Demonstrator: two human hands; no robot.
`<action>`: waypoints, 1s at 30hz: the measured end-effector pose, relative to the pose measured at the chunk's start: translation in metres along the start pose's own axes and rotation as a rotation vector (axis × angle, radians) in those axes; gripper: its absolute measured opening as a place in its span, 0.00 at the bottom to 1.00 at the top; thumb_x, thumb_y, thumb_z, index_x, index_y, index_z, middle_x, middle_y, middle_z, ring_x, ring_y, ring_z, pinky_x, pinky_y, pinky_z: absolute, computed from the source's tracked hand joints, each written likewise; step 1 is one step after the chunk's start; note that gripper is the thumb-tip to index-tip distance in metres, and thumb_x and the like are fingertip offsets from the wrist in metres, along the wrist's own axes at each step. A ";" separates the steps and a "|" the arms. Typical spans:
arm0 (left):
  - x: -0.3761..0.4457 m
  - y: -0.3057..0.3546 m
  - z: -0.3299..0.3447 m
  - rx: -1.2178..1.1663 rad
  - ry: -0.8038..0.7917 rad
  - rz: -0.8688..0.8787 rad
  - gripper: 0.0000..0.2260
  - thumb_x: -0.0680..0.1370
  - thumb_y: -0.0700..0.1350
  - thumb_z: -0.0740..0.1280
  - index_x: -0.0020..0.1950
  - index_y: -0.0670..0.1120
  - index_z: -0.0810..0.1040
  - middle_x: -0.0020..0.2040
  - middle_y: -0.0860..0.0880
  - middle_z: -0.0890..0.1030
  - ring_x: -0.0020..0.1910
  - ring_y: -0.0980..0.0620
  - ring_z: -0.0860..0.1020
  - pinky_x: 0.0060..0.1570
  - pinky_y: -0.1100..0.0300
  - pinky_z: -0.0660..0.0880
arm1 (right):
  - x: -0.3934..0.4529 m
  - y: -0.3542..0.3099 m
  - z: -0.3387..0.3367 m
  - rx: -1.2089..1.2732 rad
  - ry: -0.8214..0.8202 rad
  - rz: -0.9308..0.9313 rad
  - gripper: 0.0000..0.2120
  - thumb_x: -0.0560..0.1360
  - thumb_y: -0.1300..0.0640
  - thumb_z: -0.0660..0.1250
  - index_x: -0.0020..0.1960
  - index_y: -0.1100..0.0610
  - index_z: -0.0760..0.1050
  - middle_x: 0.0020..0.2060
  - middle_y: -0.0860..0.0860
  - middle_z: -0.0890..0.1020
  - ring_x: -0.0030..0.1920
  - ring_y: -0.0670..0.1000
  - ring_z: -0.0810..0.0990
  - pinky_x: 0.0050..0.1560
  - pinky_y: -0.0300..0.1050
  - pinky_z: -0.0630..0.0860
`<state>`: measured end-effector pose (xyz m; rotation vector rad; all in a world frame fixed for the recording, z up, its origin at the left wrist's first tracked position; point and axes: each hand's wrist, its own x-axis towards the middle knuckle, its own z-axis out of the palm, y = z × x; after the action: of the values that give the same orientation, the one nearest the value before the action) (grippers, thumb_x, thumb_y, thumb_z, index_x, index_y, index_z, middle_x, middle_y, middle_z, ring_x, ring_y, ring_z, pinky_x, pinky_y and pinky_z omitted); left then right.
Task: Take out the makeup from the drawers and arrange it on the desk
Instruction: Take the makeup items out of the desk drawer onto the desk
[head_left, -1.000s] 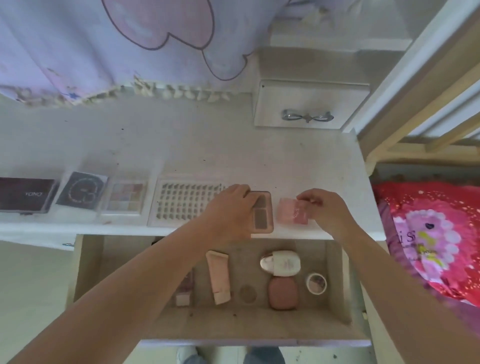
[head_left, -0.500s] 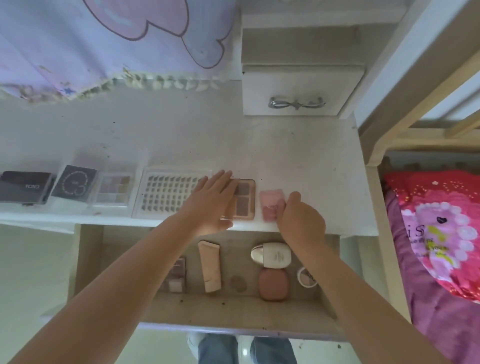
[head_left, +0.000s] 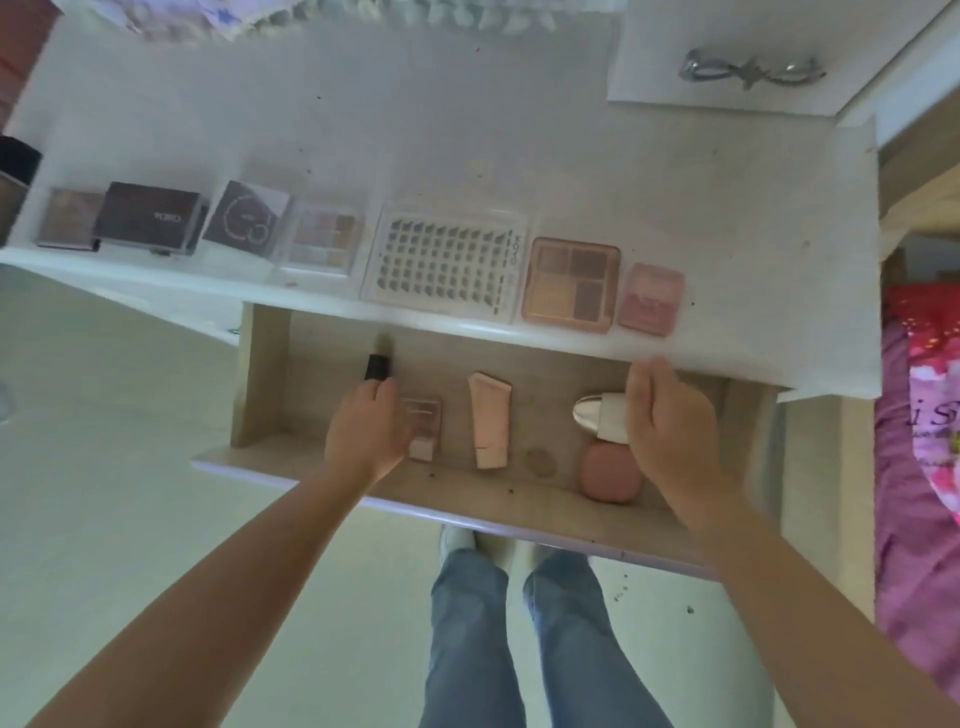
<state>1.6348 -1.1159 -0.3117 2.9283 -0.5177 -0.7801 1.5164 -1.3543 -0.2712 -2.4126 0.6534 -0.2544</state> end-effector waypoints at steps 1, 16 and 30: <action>0.003 -0.010 0.007 0.018 -0.080 -0.100 0.19 0.78 0.49 0.58 0.64 0.39 0.66 0.61 0.38 0.72 0.58 0.38 0.70 0.55 0.49 0.69 | -0.013 -0.005 0.013 -0.018 -0.116 0.001 0.13 0.79 0.55 0.53 0.37 0.58 0.65 0.26 0.53 0.70 0.27 0.55 0.70 0.29 0.41 0.59; 0.064 -0.055 0.048 -0.080 -0.070 -0.249 0.19 0.74 0.51 0.64 0.59 0.41 0.70 0.58 0.42 0.74 0.55 0.42 0.75 0.42 0.55 0.70 | -0.014 -0.036 0.183 -0.319 -0.542 0.634 0.25 0.70 0.52 0.64 0.63 0.61 0.64 0.56 0.59 0.74 0.54 0.59 0.76 0.49 0.50 0.74; -0.013 0.010 -0.025 -0.132 0.051 0.410 0.30 0.69 0.52 0.65 0.70 0.46 0.62 0.57 0.47 0.77 0.54 0.47 0.73 0.48 0.59 0.67 | -0.046 -0.035 0.027 0.351 -0.222 0.472 0.14 0.69 0.59 0.71 0.52 0.47 0.77 0.43 0.46 0.80 0.41 0.42 0.78 0.39 0.30 0.73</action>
<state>1.6335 -1.1215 -0.2819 2.5830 -0.9773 -0.6542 1.4995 -1.2926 -0.2723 -1.8561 0.9590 0.0907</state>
